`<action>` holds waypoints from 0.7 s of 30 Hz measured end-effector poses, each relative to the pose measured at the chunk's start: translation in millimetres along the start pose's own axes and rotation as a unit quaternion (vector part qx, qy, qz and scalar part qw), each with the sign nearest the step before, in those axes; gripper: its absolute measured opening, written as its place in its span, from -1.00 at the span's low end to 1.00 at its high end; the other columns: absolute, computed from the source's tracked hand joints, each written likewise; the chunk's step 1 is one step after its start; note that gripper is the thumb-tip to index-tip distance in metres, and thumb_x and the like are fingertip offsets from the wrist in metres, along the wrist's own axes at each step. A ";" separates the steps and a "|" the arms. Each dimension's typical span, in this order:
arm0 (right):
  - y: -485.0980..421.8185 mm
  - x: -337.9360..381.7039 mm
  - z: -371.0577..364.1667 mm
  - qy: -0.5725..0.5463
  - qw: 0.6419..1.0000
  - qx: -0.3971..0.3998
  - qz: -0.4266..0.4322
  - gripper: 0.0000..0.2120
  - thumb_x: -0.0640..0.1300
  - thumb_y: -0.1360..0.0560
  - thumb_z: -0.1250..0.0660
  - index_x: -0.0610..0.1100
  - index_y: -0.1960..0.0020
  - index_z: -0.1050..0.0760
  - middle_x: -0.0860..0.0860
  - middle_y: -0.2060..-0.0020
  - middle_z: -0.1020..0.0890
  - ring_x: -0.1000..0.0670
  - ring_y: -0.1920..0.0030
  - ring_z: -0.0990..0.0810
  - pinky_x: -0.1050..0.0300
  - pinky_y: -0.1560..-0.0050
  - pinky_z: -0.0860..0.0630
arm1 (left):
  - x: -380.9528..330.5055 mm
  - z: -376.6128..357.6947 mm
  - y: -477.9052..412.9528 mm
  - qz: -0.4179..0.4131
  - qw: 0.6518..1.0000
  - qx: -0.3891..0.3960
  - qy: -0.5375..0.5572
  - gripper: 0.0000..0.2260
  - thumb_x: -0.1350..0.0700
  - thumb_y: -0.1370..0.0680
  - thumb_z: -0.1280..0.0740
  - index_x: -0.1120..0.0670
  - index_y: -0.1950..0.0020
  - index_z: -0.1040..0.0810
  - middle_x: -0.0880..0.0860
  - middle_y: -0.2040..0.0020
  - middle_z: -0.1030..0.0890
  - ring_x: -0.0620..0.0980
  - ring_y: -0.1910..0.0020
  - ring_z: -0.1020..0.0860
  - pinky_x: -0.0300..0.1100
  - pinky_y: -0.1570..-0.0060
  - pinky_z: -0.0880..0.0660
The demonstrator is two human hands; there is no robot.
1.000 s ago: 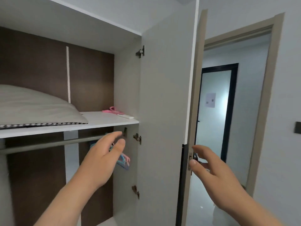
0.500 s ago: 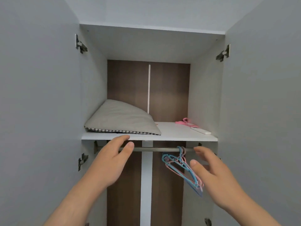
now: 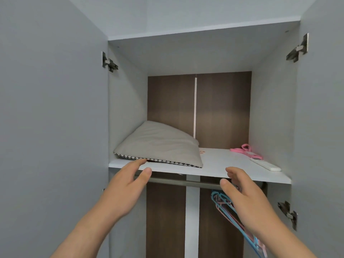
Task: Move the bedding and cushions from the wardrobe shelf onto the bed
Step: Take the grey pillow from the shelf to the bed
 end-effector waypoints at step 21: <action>-247.3 -42.6 -126.8 0.040 0.999 -0.019 -0.010 -0.54 0.15 -0.54 -0.21 0.08 -0.41 -0.32 0.11 -0.38 -0.43 0.05 -0.35 -0.38 0.09 -0.19 -0.32 | 132.6 -46.6 -280.9 0.007 0.996 -0.029 -0.086 -0.49 -0.15 -0.58 -0.16 0.06 -0.46 -0.32 0.06 -0.46 -0.36 0.06 -0.41 -0.33 -0.07 -0.33 -0.23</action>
Point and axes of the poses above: each hand's wrist, its own y-axis away from the middle knuckle, its own z-axis out of the back of the hand, x = y × z, the point moved 7 cm from there along -y, towards the middle knuckle
